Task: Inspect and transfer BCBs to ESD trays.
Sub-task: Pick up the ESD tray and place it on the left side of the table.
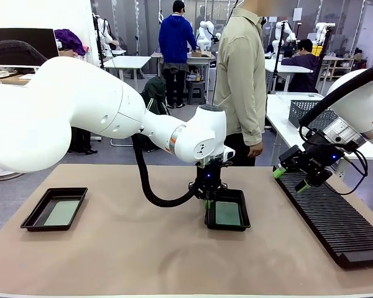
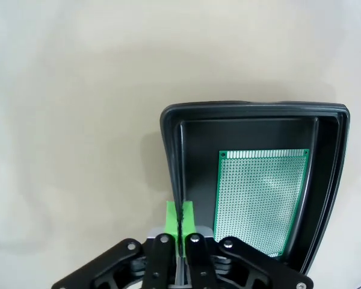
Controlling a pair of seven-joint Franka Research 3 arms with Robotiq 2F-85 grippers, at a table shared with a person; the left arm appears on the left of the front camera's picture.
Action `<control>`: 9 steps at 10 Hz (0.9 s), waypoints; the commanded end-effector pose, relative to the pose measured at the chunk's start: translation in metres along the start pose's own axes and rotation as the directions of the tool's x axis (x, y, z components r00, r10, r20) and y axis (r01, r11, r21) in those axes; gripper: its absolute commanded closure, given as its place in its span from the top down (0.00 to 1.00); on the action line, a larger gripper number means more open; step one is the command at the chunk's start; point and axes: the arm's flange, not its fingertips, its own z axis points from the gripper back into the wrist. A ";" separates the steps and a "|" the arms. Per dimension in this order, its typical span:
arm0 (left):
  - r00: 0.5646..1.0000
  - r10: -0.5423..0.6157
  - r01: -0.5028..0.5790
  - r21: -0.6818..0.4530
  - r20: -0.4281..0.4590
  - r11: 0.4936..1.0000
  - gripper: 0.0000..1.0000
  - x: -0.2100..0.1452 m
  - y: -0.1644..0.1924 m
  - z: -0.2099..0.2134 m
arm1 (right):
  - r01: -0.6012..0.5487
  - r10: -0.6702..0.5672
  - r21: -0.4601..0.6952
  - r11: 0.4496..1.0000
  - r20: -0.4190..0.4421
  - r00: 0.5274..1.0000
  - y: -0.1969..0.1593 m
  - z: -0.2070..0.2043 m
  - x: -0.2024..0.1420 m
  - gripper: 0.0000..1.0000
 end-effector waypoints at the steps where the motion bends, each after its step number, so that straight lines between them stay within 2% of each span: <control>1: 1.000 -0.002 0.002 0.003 0.000 1.000 0.00 0.000 0.001 -0.001 | 0.020 -0.020 -0.006 1.000 0.006 1.000 0.001 -0.002 0.001 1.00; 4: 1.000 -0.002 0.002 0.003 0.000 1.000 0.00 0.000 0.001 -0.001 | 0.020 -0.020 -0.006 1.000 0.006 1.000 0.001 -0.002 0.001 1.00; 5: 1.000 0.000 0.000 0.000 0.000 1.000 0.03 0.000 0.000 0.000 | 0.020 -0.020 -0.006 1.000 0.006 1.000 0.001 -0.002 0.001 1.00; 9: 1.000 -0.008 0.009 -0.086 0.002 0.996 0.03 -0.005 0.032 0.012 | 0.020 -0.020 -0.006 1.000 0.006 1.000 0.001 -0.002 0.001 1.00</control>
